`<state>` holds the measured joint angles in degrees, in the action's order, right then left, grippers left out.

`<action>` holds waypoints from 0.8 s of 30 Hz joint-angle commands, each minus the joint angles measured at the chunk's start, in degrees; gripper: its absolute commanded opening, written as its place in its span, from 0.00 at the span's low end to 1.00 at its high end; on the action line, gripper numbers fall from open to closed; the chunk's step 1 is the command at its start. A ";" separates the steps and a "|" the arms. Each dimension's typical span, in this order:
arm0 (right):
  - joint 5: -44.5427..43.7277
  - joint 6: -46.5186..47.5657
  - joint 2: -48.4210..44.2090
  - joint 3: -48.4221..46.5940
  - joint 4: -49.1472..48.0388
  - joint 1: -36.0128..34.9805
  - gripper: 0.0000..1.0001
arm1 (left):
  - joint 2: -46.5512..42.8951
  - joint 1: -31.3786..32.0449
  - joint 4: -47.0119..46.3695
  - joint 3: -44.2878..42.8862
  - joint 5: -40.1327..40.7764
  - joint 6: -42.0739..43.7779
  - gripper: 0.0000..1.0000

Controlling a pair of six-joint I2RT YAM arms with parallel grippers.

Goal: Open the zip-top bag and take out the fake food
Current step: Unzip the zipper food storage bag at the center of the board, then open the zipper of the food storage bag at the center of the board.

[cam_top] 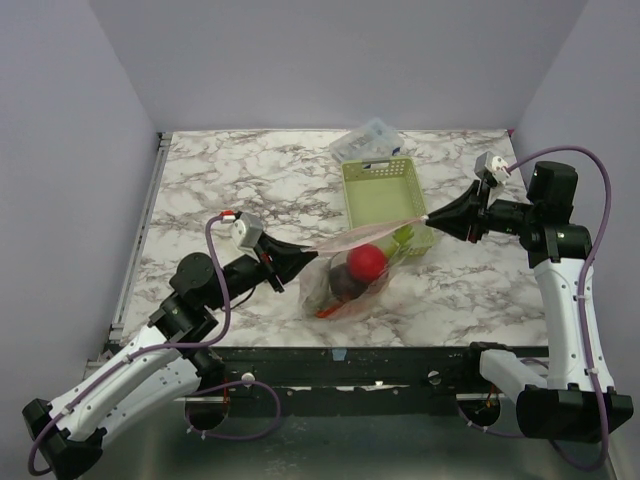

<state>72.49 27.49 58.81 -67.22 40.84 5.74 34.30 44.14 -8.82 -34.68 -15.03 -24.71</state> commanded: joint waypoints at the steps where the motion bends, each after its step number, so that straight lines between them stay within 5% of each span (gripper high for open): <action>1: -1.85 0.03 0.07 0.06 -1.69 1.73 0.23 | 2.07 -0.81 -2.97 -1.71 -0.34 -0.68 0.00; 12: 6.69 -6.09 -0.45 0.94 -3.59 1.75 0.69 | 12.35 -0.97 -2.81 -11.22 -4.48 1.89 0.00; 17: 7.13 -1.40 0.91 -1.13 2.39 1.62 0.81 | 14.09 -0.99 -2.16 -12.85 -5.51 3.88 0.00; 24: 4.28 10.83 8.82 -12.13 16.88 -0.33 0.83 | 16.05 -1.07 0.81 -15.41 -8.12 9.43 0.00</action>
<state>77.19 30.04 63.99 -73.34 47.33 6.85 49.95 43.44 -7.20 -46.39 -20.45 -19.64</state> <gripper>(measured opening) 0.834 0.008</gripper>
